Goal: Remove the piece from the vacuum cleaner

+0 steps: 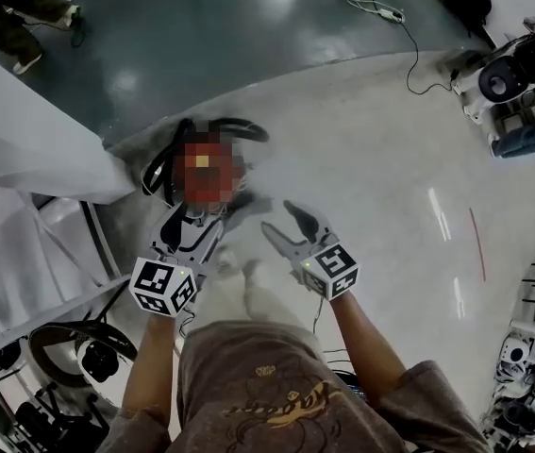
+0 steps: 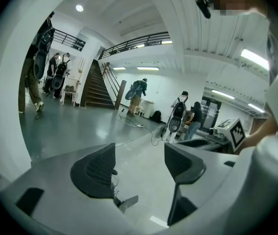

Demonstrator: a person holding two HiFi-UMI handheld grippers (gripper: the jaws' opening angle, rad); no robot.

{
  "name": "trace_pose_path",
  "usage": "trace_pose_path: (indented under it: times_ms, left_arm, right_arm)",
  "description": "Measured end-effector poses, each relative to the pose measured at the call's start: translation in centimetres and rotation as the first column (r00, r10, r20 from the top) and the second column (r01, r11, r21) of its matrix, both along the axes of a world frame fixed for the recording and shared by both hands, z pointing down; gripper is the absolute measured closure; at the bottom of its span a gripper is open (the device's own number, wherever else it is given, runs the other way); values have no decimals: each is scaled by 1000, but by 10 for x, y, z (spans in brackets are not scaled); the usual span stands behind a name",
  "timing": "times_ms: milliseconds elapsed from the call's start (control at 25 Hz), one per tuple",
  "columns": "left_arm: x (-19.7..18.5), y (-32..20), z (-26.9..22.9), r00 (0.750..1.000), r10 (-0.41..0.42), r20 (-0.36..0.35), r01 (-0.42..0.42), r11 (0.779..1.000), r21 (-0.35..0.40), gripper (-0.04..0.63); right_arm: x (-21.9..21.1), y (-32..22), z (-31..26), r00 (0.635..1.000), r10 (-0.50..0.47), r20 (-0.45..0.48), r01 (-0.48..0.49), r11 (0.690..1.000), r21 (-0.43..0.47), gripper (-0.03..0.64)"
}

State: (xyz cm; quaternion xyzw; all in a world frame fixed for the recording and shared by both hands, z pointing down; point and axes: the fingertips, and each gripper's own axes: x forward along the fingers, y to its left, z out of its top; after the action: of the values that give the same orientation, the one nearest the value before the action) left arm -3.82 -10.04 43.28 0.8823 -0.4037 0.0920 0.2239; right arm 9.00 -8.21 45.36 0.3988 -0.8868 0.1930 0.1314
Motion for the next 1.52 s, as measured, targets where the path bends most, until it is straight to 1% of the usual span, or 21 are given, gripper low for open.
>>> trace_pose_path:
  times_ms: [200, 360, 480, 600, 680, 800, 920, 1000, 1120, 1240, 1360, 1440, 1520]
  left_arm:
    - [8, -9, 55, 1000, 25, 9, -24, 998, -66, 307]
    - [9, -19, 99, 1000, 9, -10, -10, 993, -115, 307]
    - [8, -29, 135, 1000, 1, -10, -2, 991, -135, 307]
    - [11, -34, 170, 1000, 27, -4, -27, 988, -152, 307]
    - [12, -35, 193, 999, 53, 5, -51, 984, -168, 307]
    - [13, -36, 228, 997, 70, 29, -63, 978, -197, 307]
    - [19, -33, 267, 995, 79, 60, -63, 970, -233, 302]
    - [25, -30, 292, 993, 101, 66, -80, 962, -262, 302]
    - [36, -25, 328, 986, 148, 83, -117, 947, -300, 302]
    - [45, -20, 358, 979, 179, 95, -140, 935, -325, 302]
    - [53, -10, 389, 972, 211, 104, -160, 917, -365, 304]
    - [58, -2, 409, 969, 224, 104, -165, 901, -401, 304]
    - [61, 7, 430, 964, 243, 112, -171, 880, -442, 304]
  right_arm:
    - [-3, -18, 44, 999, -30, -15, 29, 998, -57, 390]
    - [-4, -27, 89, 997, -68, -39, 64, 993, -96, 390]
    - [-6, -33, 124, 994, -100, -47, 93, 988, -126, 391]
    - [-10, -40, 159, 991, -128, -49, 119, 981, -156, 391]
    - [-16, -43, 181, 985, -163, -53, 151, 973, -175, 391]
    - [-22, -50, 215, 970, -225, -94, 204, 960, -190, 391]
    - [-23, -51, 257, 938, -295, -181, 257, 945, -204, 391]
    - [-23, -50, 286, 909, -349, -227, 297, 926, -233, 391]
    - [-22, -47, 327, 864, -431, -259, 353, 887, -298, 391]
    - [-20, -45, 363, 835, -485, -259, 381, 850, -365, 391]
    - [-19, -42, 392, 799, -544, -256, 418, 809, -414, 391]
    - [-18, -33, 407, 754, -603, -262, 459, 768, -446, 391]
    - [-17, -23, 422, 691, -668, -275, 506, 720, -476, 391]
